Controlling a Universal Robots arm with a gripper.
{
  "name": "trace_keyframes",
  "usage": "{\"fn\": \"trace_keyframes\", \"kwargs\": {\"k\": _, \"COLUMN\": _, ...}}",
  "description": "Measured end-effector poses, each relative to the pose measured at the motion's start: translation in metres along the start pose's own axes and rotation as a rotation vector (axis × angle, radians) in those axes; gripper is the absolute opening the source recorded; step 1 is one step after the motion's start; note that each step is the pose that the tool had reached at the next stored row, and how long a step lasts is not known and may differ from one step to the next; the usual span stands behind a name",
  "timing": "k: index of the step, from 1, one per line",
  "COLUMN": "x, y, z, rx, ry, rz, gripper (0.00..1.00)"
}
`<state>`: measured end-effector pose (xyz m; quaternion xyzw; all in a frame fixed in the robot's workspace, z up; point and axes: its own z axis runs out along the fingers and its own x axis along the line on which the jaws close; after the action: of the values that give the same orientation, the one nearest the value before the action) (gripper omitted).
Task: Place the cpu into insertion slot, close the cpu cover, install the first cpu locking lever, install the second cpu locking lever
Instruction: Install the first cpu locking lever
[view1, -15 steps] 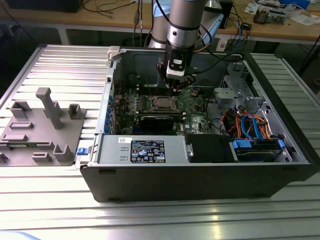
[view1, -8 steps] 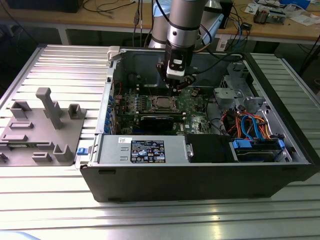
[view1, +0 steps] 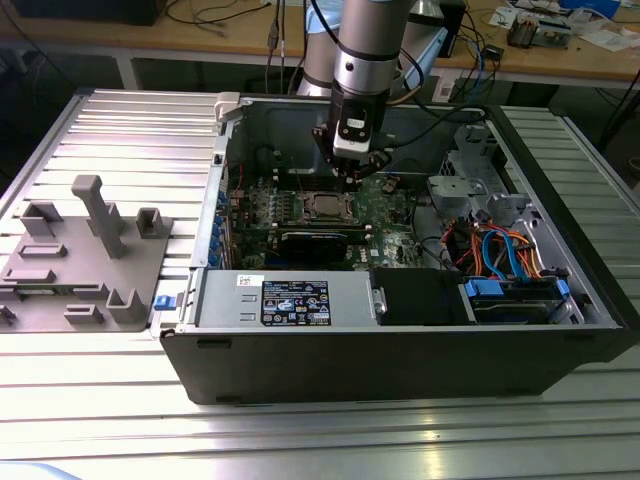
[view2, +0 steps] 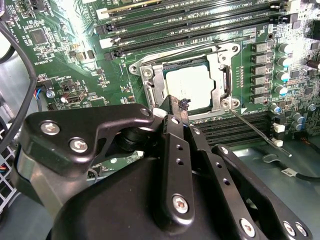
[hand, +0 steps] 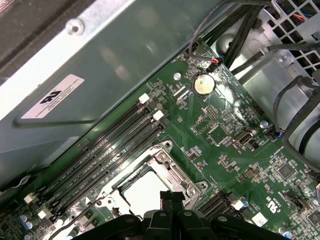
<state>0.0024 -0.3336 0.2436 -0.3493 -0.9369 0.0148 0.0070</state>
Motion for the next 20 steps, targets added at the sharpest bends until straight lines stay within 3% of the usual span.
{"fn": "trace_keyframes", "kwargs": {"k": 20, "x": 0.0, "y": 0.0001, "z": 0.0, "rx": 0.0016, "ry": -0.0025, "rz": -0.037, "gripper": 0.11}}
